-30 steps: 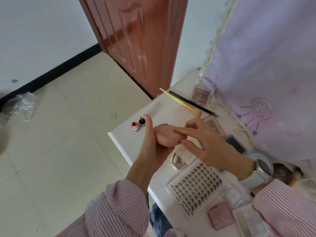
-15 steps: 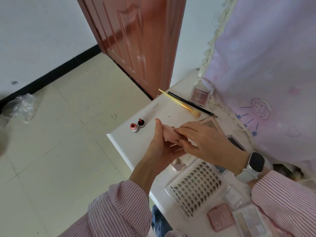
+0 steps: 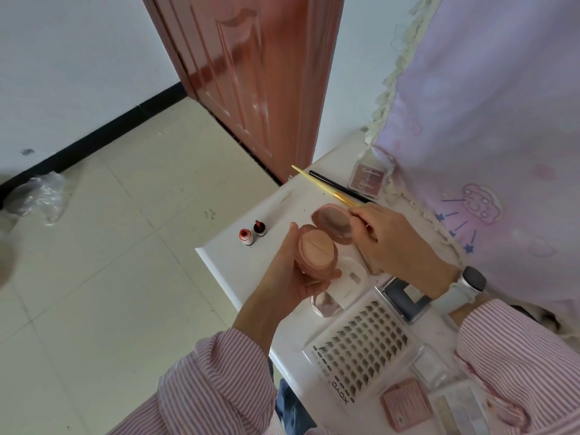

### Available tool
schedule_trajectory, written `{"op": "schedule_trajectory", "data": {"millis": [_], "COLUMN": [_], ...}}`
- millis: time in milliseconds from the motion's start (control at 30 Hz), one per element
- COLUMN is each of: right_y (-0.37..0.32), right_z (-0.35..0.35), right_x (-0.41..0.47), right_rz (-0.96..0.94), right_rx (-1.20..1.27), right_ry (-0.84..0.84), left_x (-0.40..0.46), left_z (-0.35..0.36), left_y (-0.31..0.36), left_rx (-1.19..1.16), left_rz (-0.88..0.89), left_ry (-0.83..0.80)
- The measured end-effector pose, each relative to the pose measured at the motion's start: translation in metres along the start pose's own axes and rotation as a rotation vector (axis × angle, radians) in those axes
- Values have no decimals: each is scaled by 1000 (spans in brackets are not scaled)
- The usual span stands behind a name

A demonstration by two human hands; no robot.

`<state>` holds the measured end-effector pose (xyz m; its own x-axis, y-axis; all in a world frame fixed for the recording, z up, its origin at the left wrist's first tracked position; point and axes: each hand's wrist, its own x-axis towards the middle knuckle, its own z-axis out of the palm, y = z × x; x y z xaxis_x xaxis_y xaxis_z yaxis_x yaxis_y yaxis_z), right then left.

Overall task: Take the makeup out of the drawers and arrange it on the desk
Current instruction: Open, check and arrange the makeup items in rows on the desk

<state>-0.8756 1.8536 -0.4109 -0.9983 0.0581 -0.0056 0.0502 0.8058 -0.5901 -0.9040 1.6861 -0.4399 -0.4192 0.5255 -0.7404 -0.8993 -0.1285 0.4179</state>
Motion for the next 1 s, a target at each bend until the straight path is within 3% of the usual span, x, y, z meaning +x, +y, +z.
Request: {"op": "schedule_trajectory", "data": {"millis": [133, 267, 333, 500, 600, 800, 900, 1000], "right_y": [2, 7, 8, -7, -16, -18, -10, 7], "right_z": [-5, 0, 3, 9, 14, 19, 15, 9], "right_x": [7, 11, 12, 11, 10, 7, 5, 8], "right_rz": [176, 375, 457, 589, 646, 747, 721, 595], "right_rx": [55, 114, 201, 413, 493, 786, 662, 334], "right_ry": [76, 116, 142, 144, 117, 66, -10, 89], "left_x": [4, 10, 11, 7, 13, 17, 18, 21], "left_z": [4, 10, 13, 14, 7, 0, -5, -10], "left_y": [1, 0, -3, -13, -17, -18, -23, -24], "left_rx": [42, 119, 303, 1062, 1428, 1617, 1634, 1666], "left_rz": [143, 288, 376, 728, 724, 694, 761, 784], "left_ry": [226, 348, 414, 565, 562, 554, 560, 548]}}
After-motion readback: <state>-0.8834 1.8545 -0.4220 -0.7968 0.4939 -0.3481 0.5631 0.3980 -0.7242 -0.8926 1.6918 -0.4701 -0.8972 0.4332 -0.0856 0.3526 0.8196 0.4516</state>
